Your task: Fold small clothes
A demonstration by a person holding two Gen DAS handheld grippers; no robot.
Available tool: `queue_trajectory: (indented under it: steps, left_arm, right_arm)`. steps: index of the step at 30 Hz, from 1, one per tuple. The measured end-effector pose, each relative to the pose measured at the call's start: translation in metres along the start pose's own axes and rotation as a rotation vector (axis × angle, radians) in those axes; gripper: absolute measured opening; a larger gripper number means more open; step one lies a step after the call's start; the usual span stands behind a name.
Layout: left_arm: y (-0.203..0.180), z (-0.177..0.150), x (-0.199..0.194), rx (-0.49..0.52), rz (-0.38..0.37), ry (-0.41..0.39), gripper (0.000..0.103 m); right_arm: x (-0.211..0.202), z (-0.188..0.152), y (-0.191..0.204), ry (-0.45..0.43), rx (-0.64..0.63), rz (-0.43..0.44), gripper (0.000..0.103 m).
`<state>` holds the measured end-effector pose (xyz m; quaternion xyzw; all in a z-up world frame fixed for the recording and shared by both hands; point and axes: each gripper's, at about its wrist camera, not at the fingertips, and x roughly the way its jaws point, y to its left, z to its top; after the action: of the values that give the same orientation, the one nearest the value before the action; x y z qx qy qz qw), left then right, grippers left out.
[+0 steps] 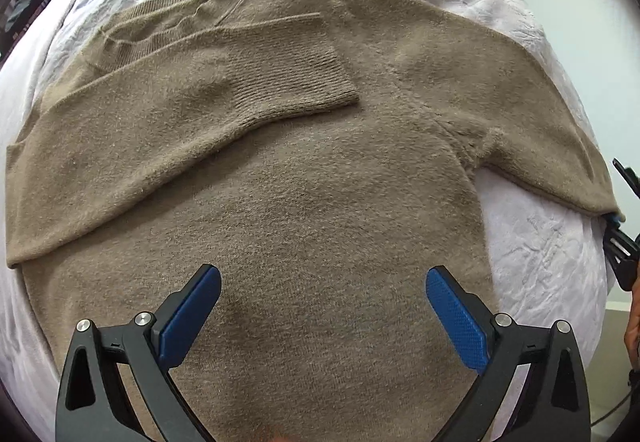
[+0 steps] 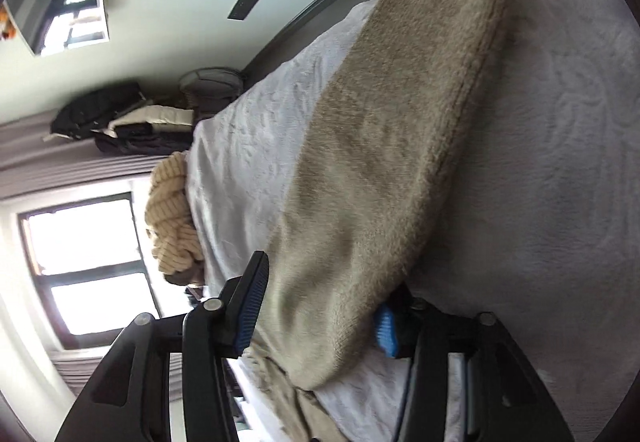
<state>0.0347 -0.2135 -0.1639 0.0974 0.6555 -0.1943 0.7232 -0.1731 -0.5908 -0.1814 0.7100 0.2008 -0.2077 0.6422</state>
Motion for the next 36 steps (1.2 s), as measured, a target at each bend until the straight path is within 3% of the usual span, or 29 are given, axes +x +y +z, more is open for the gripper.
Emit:
queue_trajectory:
  steps: [1, 3, 8, 14, 18, 22, 26, 30, 33, 35, 36]
  left_arm:
    - [0.001, 0.002, 0.001, -0.005, 0.006, 0.005, 0.103]
    - [0.003, 0.005, 0.000, -0.004, -0.001, 0.011, 0.103]
    - [0.016, 0.010, -0.018, -0.025, -0.013, -0.046, 0.103]
    - [0.043, 0.022, -0.039, -0.076, 0.027, -0.124, 0.103]
    - [0.070, 0.025, -0.047, -0.116, 0.059, -0.163, 0.103]
    - [0.118, 0.011, -0.045, -0.168, 0.090, -0.190, 0.103]
    - [0.182, -0.014, -0.042, -0.224, 0.105, -0.206, 0.103]
    - [0.217, -0.023, -0.041, -0.272, 0.123, -0.204, 0.103]
    - [0.235, -0.029, -0.039, -0.295, 0.134, -0.199, 0.103]
    - [0.241, -0.031, -0.038, -0.300, 0.141, -0.199, 0.103]
    - [0.245, -0.033, -0.037, -0.302, 0.140, -0.196, 0.103]
  right_arm:
    - [0.001, 0.000, 0.001, 0.005, 0.008, 0.024, 0.024]
    - [0.004, 0.000, 0.004, 0.015, 0.014, 0.062, 0.010]
    - [0.013, -0.008, 0.040, 0.047, -0.081, 0.128, 0.009]
    - [0.048, -0.047, 0.125, 0.163, -0.352, 0.159, 0.009]
    - [0.096, -0.114, 0.194, 0.295, -0.628, 0.156, 0.009]
    - [0.155, -0.195, 0.232, 0.456, -0.847, 0.129, 0.009]
    - [0.212, -0.273, 0.233, 0.615, -0.983, 0.067, 0.009]
    - [0.258, -0.328, 0.206, 0.748, -1.053, -0.039, 0.009]
    - [0.283, -0.349, 0.177, 0.804, -1.057, -0.172, 0.013]
    - [0.296, -0.350, 0.161, 0.804, -1.046, -0.287, 0.032]
    - [0.297, -0.347, 0.153, 0.794, -1.022, -0.328, 0.052]
